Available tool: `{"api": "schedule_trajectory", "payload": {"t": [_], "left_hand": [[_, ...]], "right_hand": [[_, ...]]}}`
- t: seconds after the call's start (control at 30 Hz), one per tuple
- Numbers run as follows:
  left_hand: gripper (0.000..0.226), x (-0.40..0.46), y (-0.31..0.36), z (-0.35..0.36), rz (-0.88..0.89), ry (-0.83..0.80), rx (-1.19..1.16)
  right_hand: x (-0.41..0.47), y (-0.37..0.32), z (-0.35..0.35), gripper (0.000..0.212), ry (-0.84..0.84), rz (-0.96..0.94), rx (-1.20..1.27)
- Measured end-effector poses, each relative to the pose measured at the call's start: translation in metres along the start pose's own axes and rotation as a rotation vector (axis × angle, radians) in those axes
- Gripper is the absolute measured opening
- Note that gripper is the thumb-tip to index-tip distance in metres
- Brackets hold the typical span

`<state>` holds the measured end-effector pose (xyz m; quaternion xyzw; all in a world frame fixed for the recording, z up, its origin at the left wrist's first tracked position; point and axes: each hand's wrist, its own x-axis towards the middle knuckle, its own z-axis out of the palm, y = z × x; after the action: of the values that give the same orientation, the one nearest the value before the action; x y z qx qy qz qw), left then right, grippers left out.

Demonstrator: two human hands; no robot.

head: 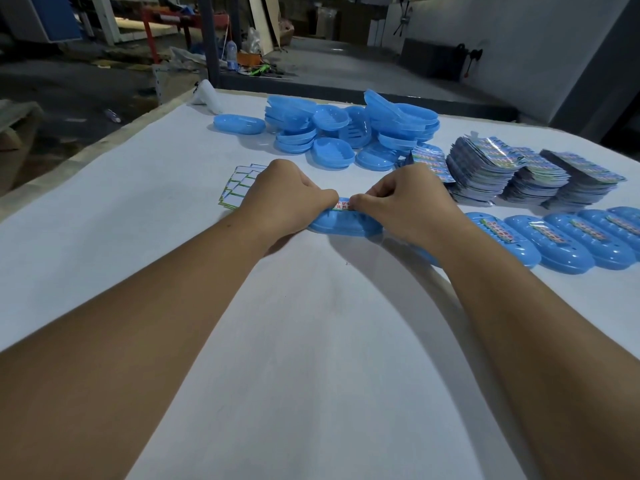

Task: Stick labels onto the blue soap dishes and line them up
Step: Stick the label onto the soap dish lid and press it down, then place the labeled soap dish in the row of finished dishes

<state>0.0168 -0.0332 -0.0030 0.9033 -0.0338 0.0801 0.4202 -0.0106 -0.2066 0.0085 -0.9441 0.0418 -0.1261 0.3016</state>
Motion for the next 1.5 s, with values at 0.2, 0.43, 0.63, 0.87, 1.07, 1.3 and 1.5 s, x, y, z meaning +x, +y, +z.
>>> {"api": "schedule_trajectory", "payload": {"t": [0.2, 0.43, 0.63, 0.87, 1.07, 1.3, 1.5], "left_hand": [[0.023, -0.002, -0.002, 0.003, 0.042, 0.027, 0.034], [0.027, 0.003, -0.004, 0.008, 0.119, 0.085, 0.164], [0.034, 0.004, -0.003, 0.011, 0.200, 0.137, 0.265], [0.030, 0.002, 0.000, 0.010, 0.268, 0.169, 0.384], [0.035, 0.005, -0.001, 0.010, 0.242, 0.152, 0.383], [0.032, 0.008, -0.006, -0.002, 0.068, 0.156, 0.013], [0.031, 0.010, -0.007, -0.017, 0.093, 0.229, 0.062]], "right_hand": [[-0.001, 0.000, 0.000, 0.028, -0.004, -0.007, -0.019], [-0.001, 0.000, 0.004, 0.029, 0.043, -0.029, -0.093], [-0.002, -0.004, 0.009, 0.037, 0.113, -0.031, -0.177], [0.000, -0.010, 0.004, 0.032, 0.141, -0.027, -0.251], [0.001, -0.006, 0.005, 0.032, 0.119, 0.008, -0.170], [0.001, -0.002, -0.006, 0.010, 0.184, -0.003, 0.145], [-0.010, -0.008, 0.001, 0.050, -0.124, -0.205, 0.003]]}}
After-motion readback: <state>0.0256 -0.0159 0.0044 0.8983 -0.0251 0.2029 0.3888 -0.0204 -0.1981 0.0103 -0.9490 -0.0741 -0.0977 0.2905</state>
